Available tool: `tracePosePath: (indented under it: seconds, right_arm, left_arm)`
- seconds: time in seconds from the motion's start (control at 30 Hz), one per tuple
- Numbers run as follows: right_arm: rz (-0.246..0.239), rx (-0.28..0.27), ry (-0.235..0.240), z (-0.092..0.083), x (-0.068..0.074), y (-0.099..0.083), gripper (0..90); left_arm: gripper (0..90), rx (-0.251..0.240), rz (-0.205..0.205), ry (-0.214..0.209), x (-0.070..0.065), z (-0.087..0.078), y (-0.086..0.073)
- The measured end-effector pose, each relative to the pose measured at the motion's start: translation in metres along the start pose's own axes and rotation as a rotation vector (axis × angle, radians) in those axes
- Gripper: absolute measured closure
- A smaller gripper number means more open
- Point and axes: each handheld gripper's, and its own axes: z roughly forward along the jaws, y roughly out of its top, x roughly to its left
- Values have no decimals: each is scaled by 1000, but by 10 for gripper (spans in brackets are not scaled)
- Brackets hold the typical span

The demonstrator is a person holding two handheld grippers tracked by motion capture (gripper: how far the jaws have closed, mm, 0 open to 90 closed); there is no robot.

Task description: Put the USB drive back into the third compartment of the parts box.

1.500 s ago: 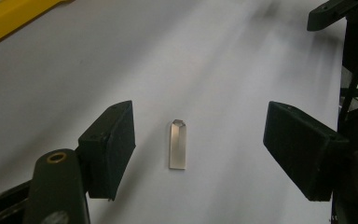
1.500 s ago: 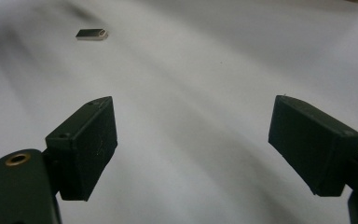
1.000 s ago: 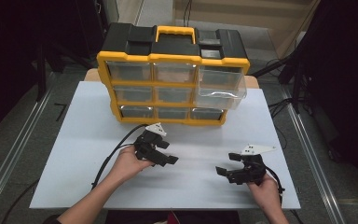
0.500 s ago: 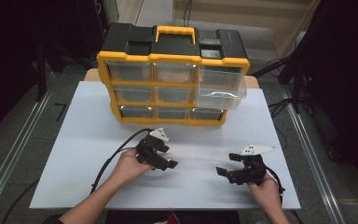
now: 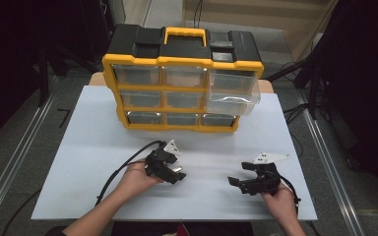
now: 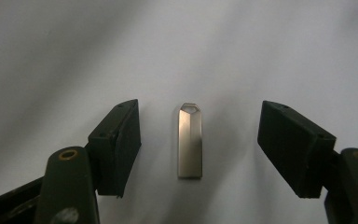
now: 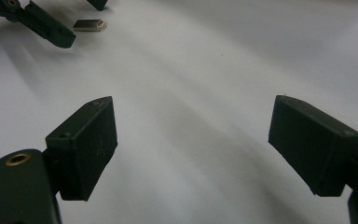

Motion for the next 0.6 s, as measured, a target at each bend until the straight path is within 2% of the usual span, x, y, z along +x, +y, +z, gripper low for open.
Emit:
tracePosePath:
  seconds: [0.07,0.17,0.4,0.5,0.6]
  right_arm:
    - [-4,3,-2,0,0,0,137]
    - [-3,3,-3,0,0,0,137]
    - [-1,7,-3,1,0,0,137]
    - [0,8,-4,1,0,0,137]
    - [0,9,-2,1,0,0,137]
  left_arm:
    - [369,12,31,35,-3,0,0]
    - [395,13,54,78,-8,1,0]
    - [416,10,52,86,-8,1,0]
    - [461,11,47,91,-8,0,0]
    - [554,6,55,93,-11,0,0]
